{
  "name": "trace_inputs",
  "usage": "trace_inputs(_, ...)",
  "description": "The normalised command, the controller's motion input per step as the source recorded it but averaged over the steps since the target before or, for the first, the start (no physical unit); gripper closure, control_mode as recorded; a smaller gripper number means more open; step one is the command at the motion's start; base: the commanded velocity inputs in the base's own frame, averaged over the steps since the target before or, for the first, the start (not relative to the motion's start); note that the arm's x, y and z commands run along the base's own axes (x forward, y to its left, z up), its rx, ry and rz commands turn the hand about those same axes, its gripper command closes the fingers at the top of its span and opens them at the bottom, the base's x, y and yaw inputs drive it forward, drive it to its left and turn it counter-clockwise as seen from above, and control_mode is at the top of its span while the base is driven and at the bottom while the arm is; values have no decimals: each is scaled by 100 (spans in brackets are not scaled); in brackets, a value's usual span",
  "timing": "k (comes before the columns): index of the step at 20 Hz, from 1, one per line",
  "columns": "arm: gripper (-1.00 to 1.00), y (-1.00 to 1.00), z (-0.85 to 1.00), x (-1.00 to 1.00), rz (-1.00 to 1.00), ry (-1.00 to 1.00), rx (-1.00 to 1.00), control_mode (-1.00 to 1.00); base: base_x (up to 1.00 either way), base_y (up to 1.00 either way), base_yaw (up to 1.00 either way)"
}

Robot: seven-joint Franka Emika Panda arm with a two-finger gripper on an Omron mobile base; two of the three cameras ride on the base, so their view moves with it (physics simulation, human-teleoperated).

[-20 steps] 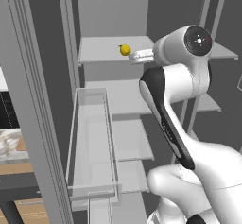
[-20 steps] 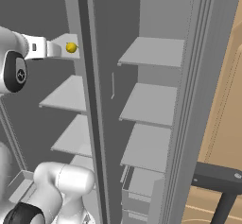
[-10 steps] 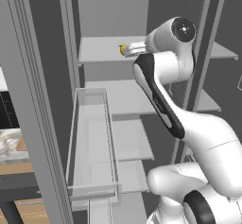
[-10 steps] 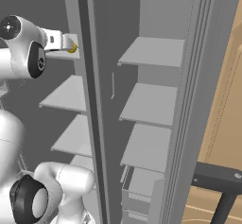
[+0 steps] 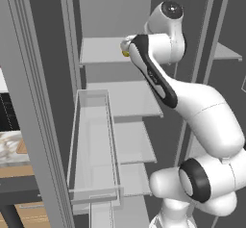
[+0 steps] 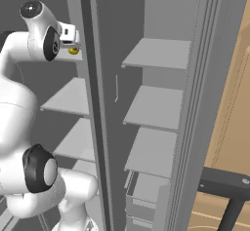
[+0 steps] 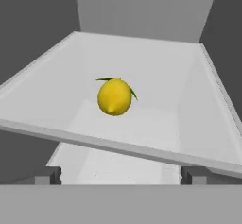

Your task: Retrieve a lemon from the fridge and place it on the cutting board with the fish.

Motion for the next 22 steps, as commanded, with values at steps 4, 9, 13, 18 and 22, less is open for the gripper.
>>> trace_inputs(4,-100,0,-22,39,0,0,0,-100,0,0,0)
trace_inputs(9,-100,15,-7,35,0,-1,0,-100,0,0,0)
trace_inputs(13,-100,20,-6,34,0,0,0,-100,0,0,0)
trace_inputs(18,-100,6,-13,36,0,0,0,-100,0,0,0)
trace_inputs(22,-100,0,-19,35,0,0,0,-100,0,0,0)
